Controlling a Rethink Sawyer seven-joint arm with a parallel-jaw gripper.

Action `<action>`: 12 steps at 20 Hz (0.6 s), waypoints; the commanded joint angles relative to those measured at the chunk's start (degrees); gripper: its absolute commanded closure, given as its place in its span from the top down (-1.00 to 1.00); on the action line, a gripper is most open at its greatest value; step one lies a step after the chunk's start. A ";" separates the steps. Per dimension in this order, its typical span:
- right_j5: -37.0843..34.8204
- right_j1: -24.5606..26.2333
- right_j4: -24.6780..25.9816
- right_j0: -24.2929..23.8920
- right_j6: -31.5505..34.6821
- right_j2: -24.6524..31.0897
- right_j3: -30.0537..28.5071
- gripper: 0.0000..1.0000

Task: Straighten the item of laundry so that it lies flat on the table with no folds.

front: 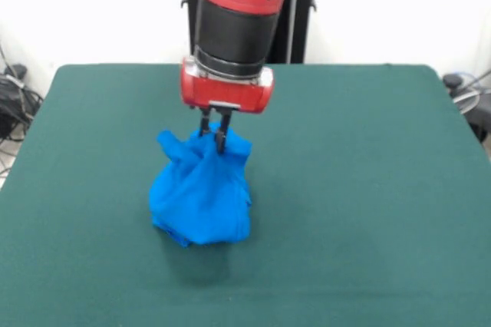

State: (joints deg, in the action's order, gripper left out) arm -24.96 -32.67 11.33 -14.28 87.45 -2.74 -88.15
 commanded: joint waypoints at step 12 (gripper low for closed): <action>5.25 7.83 -1.03 5.36 9.43 0.90 3.49 -1.00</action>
State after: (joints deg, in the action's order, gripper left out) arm -21.11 -27.47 11.29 -7.74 87.45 -3.06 -86.55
